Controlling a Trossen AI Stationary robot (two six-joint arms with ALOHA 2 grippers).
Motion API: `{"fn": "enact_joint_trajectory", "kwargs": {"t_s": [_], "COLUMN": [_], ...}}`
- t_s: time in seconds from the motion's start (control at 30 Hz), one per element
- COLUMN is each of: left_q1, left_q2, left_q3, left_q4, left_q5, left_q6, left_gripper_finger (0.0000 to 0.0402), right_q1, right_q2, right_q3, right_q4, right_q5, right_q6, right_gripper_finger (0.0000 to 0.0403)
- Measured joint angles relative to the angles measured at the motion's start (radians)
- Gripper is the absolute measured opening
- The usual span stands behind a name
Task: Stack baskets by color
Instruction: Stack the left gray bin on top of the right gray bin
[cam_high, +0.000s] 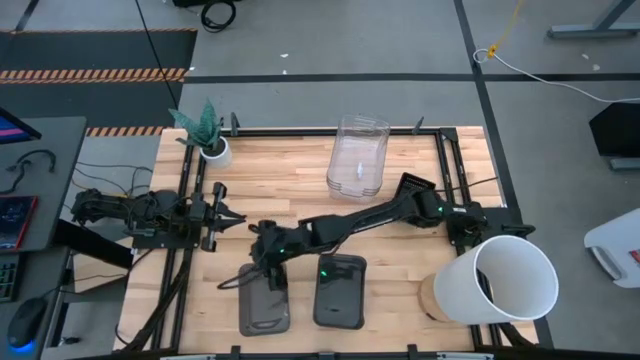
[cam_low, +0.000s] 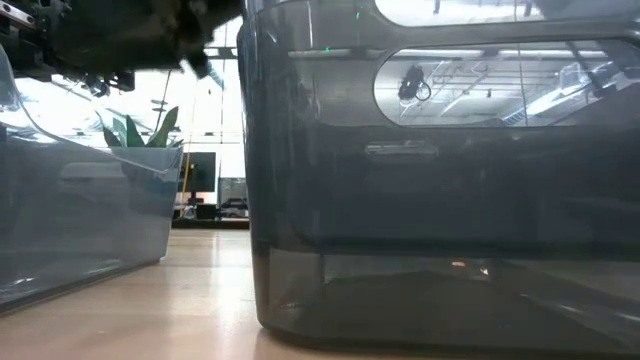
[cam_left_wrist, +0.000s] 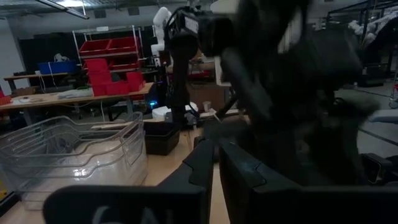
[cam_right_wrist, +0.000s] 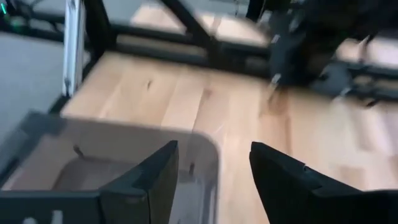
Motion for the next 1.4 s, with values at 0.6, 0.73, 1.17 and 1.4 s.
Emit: {"fn": "enact_joint_trajectory", "kwargs": {"t_s": [0.6,0.73,1.17,1.4], "left_q1": [0.0,0.0,0.0,0.0], "left_q2": [0.0,0.0,0.0,0.0], "left_q3": [0.0,0.0,0.0,0.0], "left_q4": [0.0,0.0,0.0,0.0], "left_q5": [0.0,0.0,0.0,0.0], "left_q6": [0.0,0.0,0.0,0.0], "left_gripper_finger": [0.0032,0.0026,0.0033,0.0029], "right_q1": [-0.004,-0.008,-0.013,-0.016], "right_q2": [0.085,0.086,0.086,0.086], "right_q3": [-0.001,-0.015,-0.046,-0.046], "right_q4": [-0.044,-0.047,-0.096,-0.109], "right_q5": [0.066,0.068,0.06,0.061], "right_q6": [-0.07,-0.068,0.012,0.012], "right_gripper_finger": [0.028,0.0269,0.0141,0.0039]}}
